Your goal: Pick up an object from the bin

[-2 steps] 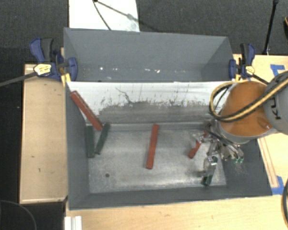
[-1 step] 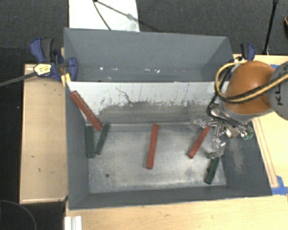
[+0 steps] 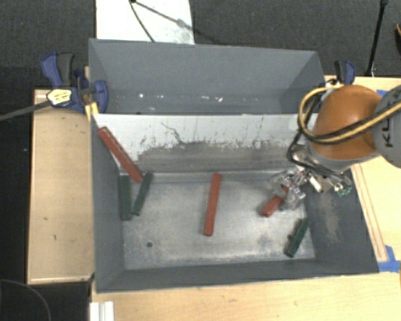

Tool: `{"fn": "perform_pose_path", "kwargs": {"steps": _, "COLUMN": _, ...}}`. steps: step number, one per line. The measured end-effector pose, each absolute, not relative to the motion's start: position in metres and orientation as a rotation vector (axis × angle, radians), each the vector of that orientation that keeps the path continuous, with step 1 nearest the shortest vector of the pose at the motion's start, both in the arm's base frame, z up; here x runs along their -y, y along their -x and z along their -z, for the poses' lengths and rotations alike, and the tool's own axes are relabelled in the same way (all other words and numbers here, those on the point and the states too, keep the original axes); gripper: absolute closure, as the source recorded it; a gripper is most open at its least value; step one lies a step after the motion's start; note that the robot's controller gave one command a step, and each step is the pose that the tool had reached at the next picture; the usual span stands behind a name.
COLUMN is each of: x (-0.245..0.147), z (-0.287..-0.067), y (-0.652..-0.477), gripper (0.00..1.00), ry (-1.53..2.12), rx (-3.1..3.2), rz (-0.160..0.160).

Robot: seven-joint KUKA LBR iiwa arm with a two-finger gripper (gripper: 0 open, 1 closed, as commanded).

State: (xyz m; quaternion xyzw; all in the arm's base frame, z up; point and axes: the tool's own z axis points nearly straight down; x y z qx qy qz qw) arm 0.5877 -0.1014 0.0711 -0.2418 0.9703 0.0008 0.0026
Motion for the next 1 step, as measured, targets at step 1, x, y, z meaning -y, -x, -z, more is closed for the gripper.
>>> {"fn": "perform_pose_path", "kwargs": {"steps": 1, "x": 0.1137, "z": -0.2315, "y": -0.5677, "gripper": 1.00, "ry": 0.691, "rx": -3.054, "rz": 0.007}}
